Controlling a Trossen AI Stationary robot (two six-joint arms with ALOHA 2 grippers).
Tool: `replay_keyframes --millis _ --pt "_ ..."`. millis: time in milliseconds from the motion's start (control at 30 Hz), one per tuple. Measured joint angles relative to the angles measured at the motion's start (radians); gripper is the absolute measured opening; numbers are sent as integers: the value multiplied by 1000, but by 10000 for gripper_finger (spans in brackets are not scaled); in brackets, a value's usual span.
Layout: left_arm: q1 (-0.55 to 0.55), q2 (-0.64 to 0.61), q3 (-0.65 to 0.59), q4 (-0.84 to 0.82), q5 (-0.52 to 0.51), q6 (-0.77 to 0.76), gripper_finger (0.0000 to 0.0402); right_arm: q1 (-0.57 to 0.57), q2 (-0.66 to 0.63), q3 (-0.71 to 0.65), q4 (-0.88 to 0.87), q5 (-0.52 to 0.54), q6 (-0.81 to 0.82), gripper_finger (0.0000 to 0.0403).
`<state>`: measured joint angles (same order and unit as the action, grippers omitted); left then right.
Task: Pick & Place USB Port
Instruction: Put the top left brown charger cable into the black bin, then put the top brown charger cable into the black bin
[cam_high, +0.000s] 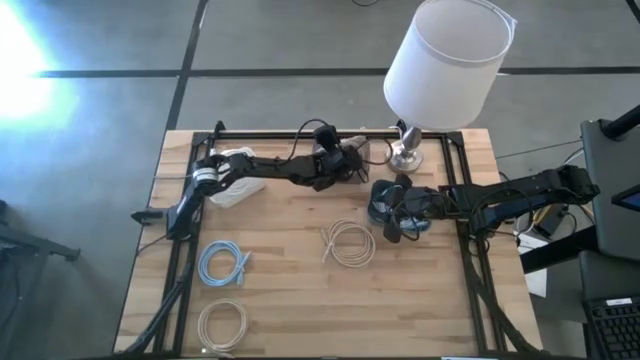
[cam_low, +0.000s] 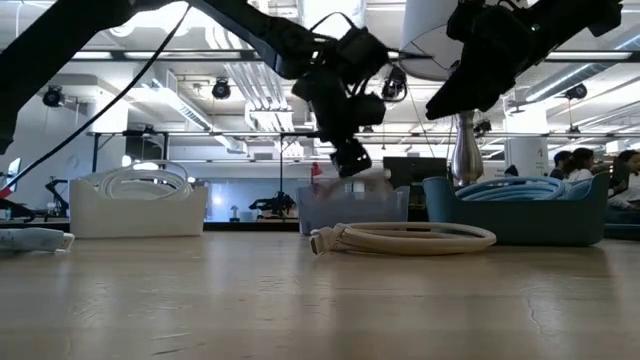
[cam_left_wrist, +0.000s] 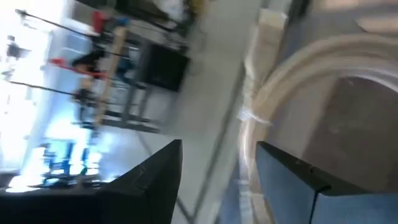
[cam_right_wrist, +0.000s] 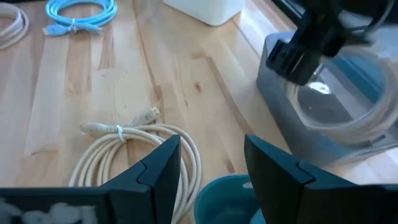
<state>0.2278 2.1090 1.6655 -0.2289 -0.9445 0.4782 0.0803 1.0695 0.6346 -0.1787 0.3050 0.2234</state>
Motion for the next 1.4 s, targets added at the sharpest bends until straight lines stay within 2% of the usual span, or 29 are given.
replay_keyframes --millis 67,167,367,533,633,833,900,1067,1233,1400 --pt "17 0 -2 -51 63 -39 207 0 0 6 1 0 0 171" --pt "38 0 -4 -69 99 -85 207 0 0 12 2 0 -19 171" --pt "44 0 13 -68 101 -111 207 0 0 13 2 0 -26 171" --pt "-1 -19 36 -67 103 -109 207 0 5 11 8 0 -22 171" --pt "-38 -61 40 -63 104 -110 207 -1 38 10 21 -45 -17 171" --pt "-127 -221 12 -65 131 -159 206 0 190 39 78 -189 -42 171" --pt "-159 -277 -8 -62 185 -183 206 0 251 68 73 -202 -50 171" --pt "-239 -413 -98 -82 302 -241 206 0 414 160 1 -202 -48 171" --pt "-322 -550 -242 -79 306 -321 206 -1 570 271 -67 -179 -34 171" --pt "-377 -670 -403 -36 298 -442 206 -17 708 411 -214 -142 6 171"
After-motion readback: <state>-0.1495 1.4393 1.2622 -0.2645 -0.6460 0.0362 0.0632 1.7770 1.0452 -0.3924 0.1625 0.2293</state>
